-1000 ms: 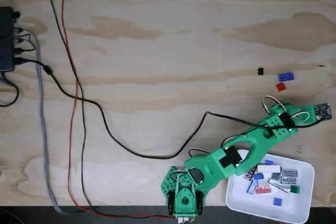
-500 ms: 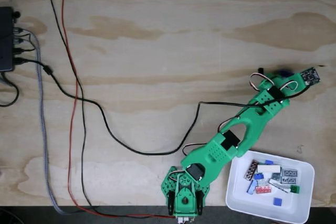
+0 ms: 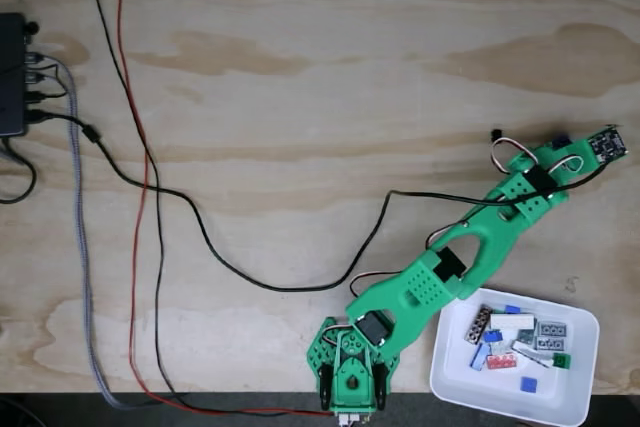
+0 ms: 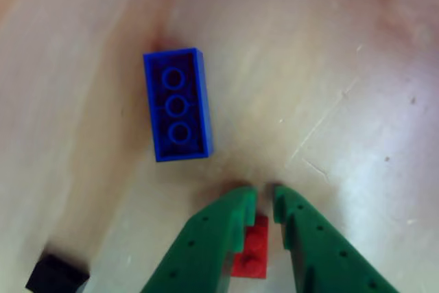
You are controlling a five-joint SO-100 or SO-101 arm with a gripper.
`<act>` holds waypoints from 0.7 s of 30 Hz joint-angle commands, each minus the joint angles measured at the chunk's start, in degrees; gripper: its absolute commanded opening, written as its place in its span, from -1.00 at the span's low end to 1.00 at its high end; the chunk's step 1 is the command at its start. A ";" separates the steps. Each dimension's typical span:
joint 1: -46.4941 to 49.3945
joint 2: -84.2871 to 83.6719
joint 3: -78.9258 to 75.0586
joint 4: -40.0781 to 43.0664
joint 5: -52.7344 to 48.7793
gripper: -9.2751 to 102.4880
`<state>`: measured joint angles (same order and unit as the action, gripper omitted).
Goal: Put all lego bricks in the bin.
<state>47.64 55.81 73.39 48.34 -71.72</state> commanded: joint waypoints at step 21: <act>-4.48 14.33 16.26 -0.88 -4.22 -0.46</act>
<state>45.35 66.09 88.33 47.55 -75.23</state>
